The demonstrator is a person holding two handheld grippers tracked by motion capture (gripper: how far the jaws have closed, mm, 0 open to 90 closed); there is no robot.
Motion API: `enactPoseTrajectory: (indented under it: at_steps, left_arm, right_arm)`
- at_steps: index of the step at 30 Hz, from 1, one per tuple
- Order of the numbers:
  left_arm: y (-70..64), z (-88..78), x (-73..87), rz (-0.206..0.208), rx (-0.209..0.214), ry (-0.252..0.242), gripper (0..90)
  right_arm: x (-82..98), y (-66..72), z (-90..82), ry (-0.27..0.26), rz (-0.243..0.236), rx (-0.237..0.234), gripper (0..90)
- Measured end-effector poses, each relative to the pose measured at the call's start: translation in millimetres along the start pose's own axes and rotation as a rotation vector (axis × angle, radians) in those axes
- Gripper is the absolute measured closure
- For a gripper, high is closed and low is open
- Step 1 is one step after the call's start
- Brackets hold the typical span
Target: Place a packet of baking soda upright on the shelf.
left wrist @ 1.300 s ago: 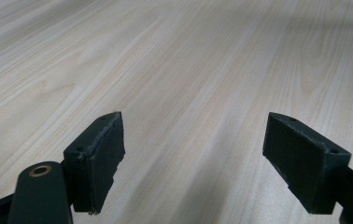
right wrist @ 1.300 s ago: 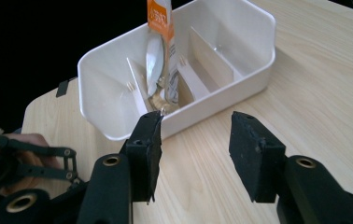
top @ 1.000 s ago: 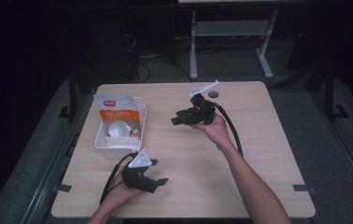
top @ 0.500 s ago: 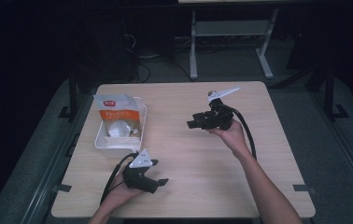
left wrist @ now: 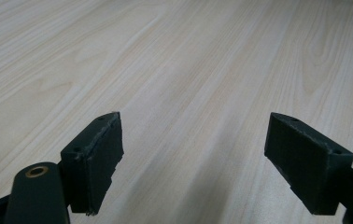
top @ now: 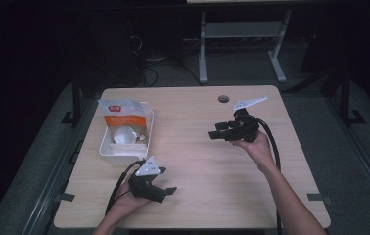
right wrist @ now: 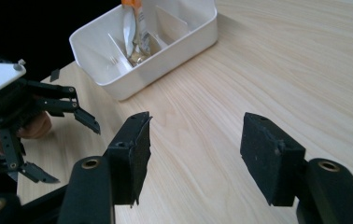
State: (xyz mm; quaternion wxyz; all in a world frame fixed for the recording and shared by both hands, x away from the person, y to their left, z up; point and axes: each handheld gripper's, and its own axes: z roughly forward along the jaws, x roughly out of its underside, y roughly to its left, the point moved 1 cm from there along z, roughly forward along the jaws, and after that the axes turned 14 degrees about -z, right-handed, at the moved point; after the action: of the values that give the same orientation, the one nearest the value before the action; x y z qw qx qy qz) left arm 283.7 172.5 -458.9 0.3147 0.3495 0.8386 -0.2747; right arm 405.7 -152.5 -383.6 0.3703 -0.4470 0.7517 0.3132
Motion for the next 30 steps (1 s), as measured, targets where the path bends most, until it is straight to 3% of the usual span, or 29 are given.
enactPoseTrajectory:
  at_steps: [30]
  left_arm:
    - [2.9,-0.7,-0.4,-0.02,-0.006,-0.012,17.1]
  right_arm:
    - [49.0,12.0,-41.1,-0.005,0.058,0.025,39.4]
